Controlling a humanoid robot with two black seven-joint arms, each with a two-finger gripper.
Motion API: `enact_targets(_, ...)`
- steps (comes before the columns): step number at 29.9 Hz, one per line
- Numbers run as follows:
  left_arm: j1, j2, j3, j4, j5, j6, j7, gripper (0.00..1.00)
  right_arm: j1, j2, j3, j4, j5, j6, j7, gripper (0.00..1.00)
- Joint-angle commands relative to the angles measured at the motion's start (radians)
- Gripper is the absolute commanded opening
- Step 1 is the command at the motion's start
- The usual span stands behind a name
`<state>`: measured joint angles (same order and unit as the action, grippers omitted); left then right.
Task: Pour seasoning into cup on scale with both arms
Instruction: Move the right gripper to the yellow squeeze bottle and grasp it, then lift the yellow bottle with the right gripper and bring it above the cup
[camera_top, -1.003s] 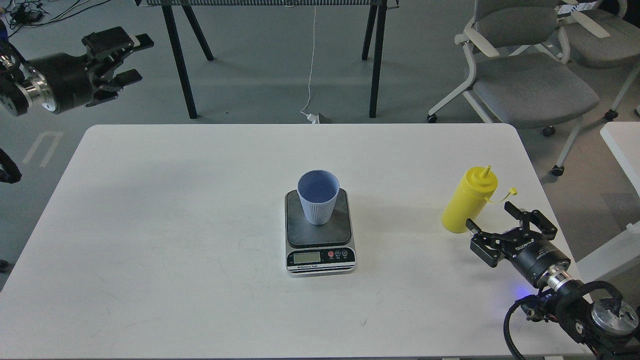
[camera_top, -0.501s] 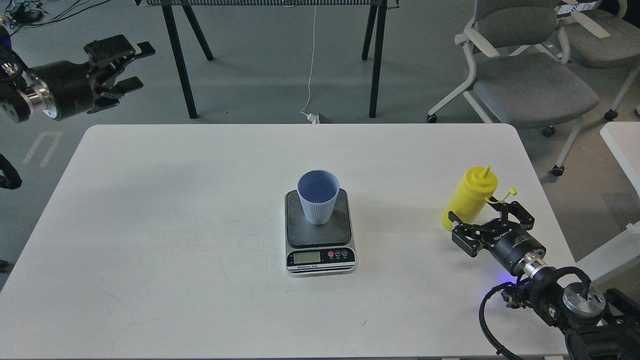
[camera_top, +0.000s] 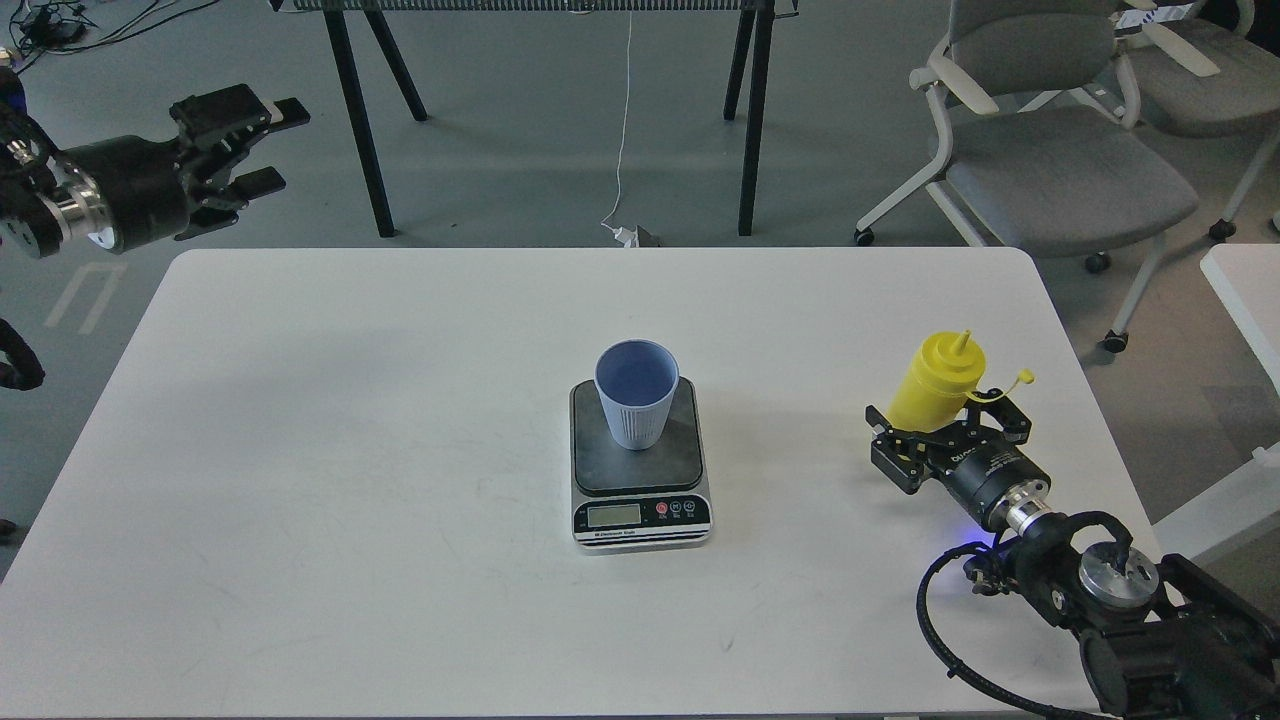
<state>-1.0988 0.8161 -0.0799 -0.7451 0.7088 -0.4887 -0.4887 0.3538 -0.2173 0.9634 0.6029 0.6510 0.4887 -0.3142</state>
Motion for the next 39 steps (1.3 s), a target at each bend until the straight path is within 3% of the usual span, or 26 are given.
enact_targets(1,0.001,0.0,0.0,0.001,0.0,0.0,0.0,0.99,0.001,-0.002,-0.025,0.009,-0.004,0.0,-0.002,0.36)
enact_targets(2,0.001,0.0,0.0,0.001,0.0,0.0,0.0,0.99,0.002,0.0,-0.025,0.009,-0.004,0.0,-0.002,0.18)
enact_targets(3,0.002,-0.002,0.0,0.001,0.0,0.0,0.0,0.99,0.004,0.0,-0.023,0.009,-0.004,0.0,0.0,0.12)
enact_targets(8,0.001,-0.003,0.0,0.001,-0.002,0.0,0.0,0.99,0.005,-0.049,0.001,0.092,-0.002,0.0,0.0,0.06)
enact_targets(14,0.001,-0.005,-0.001,0.0,-0.023,0.0,0.0,0.99,0.092,-0.287,0.067,0.299,-0.004,0.0,0.0,0.02)
enact_targets(18,0.001,-0.002,-0.003,0.0,-0.049,0.0,0.0,0.99,0.293,-0.457,0.051,0.33,-0.088,0.0,0.0,0.02)
enact_targets(22,0.001,0.003,-0.029,-0.01,-0.055,0.0,0.0,0.99,0.545,-0.54,-0.012,0.324,-0.42,0.0,0.004,0.02)
enact_targets(31,0.008,0.031,-0.037,-0.042,-0.057,0.0,0.0,0.99,0.738,-0.519,-0.046,0.409,-1.104,0.0,0.012,0.02)
enact_targets(39,0.025,0.031,-0.055,-0.043,-0.057,0.0,0.0,0.99,0.844,-0.315,-0.348,0.426,-1.347,0.0,0.026,0.02)
